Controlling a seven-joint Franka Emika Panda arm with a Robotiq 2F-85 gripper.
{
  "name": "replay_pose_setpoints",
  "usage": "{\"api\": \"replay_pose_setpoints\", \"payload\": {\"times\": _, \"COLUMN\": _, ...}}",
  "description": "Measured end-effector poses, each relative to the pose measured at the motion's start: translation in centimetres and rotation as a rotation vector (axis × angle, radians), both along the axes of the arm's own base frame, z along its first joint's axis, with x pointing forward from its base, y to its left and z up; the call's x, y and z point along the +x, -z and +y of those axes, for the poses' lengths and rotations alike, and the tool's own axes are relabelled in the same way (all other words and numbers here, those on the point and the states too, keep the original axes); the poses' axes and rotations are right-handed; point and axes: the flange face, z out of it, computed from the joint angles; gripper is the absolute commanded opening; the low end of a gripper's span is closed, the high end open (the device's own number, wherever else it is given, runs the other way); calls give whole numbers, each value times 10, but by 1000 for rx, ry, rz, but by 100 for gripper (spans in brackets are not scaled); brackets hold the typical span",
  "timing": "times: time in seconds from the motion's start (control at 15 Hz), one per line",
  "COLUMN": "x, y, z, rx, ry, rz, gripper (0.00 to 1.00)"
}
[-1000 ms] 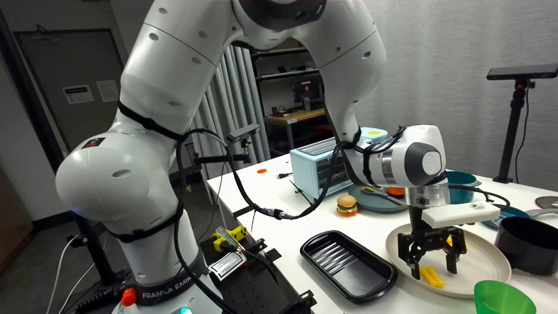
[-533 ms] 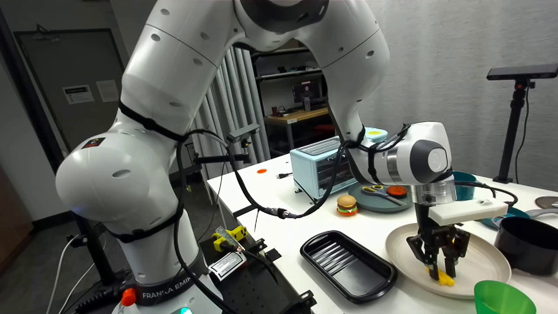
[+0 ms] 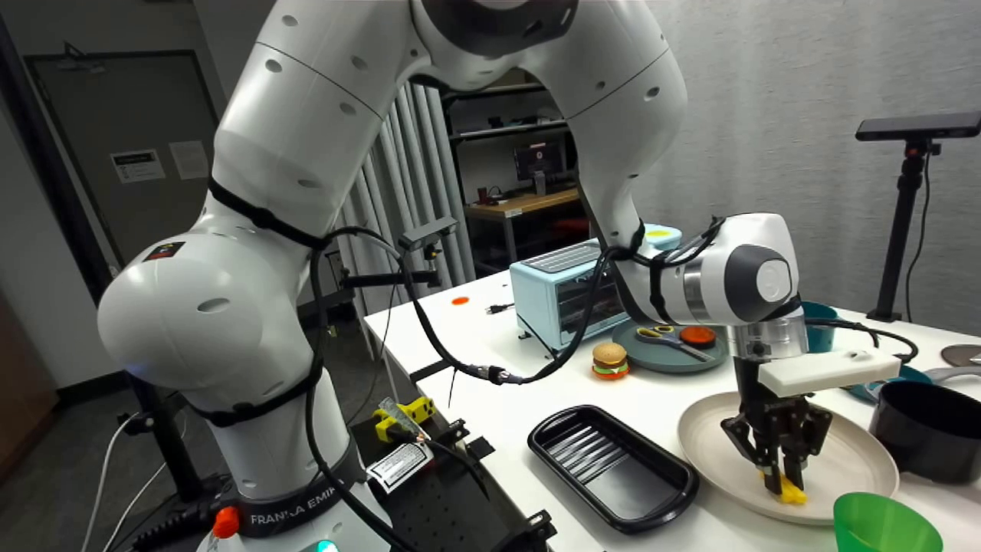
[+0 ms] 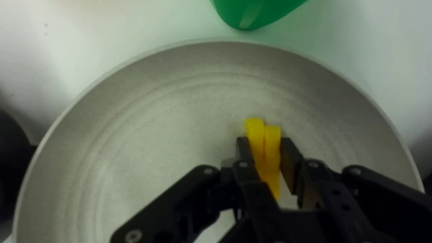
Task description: Put the chips in the green cup
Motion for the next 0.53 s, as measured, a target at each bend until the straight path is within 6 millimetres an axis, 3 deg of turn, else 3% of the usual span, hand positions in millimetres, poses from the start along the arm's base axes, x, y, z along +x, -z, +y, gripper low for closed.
{"api": "replay_pose_setpoints", "payload": {"times": 0.27, "x": 9, "y": -14, "z": -7, "rx": -10, "ry": 11, "rz": -27, "gripper": 6}}
{"api": "replay_pose_setpoints", "payload": {"times": 0.53, "x": 17, "y": -42, "z": -13, "rx": -22, "ry": 20, "rz": -70, "gripper": 6}}
